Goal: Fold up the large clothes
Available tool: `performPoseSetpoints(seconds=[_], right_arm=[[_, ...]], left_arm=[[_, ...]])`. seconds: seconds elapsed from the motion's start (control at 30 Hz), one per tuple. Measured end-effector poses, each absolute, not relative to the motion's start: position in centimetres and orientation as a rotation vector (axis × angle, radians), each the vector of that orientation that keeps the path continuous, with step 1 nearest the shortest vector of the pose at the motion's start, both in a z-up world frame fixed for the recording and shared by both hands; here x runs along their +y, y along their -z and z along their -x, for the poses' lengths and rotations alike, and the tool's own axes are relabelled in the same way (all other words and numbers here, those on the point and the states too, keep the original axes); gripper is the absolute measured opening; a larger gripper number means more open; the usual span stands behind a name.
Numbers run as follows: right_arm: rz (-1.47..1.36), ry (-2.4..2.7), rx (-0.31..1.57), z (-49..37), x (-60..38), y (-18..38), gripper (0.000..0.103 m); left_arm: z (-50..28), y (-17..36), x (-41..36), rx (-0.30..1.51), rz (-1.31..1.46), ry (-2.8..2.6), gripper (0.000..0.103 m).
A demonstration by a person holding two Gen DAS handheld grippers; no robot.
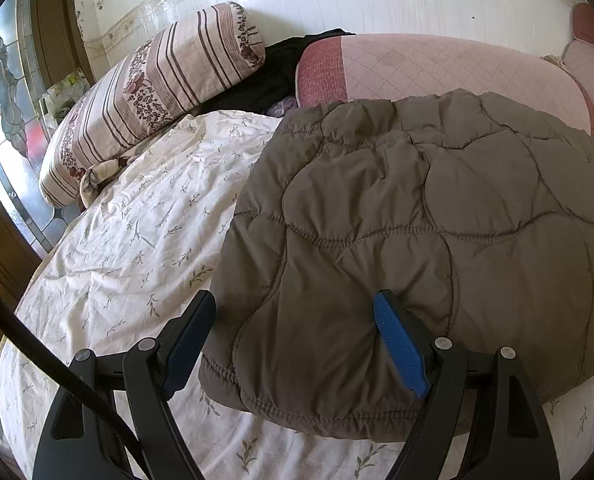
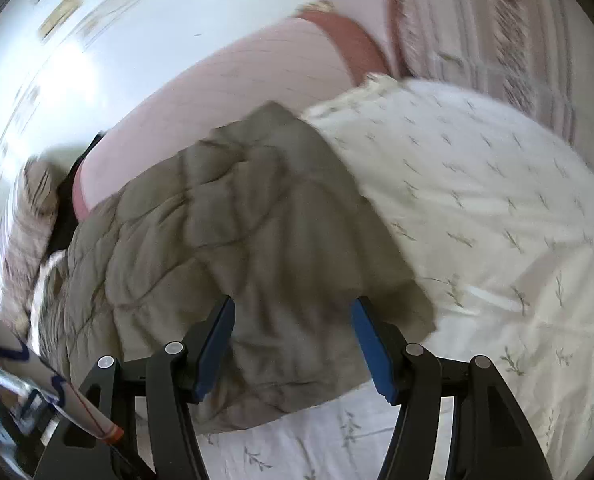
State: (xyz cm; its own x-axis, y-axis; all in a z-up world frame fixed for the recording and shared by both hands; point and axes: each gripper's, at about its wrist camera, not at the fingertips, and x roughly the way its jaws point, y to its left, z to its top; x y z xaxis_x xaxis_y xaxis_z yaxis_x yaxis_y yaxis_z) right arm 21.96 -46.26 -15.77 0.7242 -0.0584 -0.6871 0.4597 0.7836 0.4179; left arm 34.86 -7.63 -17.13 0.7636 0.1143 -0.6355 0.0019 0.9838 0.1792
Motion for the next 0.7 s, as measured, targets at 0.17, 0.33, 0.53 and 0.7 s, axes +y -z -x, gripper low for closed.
performPoseSetpoints(seconds=[0.17,0.33,0.53,0.7], right_arm=[[-0.623,0.297,0.693,-21.5,-46.5,15.3,0.066],[-0.657,0.328,0.692,-21.2,-47.4,15.7,0.066],[-0.601,0.339,0.667,-21.0,-46.7,14.8,0.066],[-0.583,0.338,0.667,-21.2,-46.4,14.8,0.066]], left_arm=[[-34.9,17.2,-7.5,0.702,-0.167,-0.06,0.081],[-34.8,17.2,-7.5,0.702,-0.168,-0.06,0.081],[-34.8,17.2,-7.5,0.701,-0.167,-0.06,0.081],[-34.7,17.2,-7.4,0.703,-0.164,-0.058,0.081]])
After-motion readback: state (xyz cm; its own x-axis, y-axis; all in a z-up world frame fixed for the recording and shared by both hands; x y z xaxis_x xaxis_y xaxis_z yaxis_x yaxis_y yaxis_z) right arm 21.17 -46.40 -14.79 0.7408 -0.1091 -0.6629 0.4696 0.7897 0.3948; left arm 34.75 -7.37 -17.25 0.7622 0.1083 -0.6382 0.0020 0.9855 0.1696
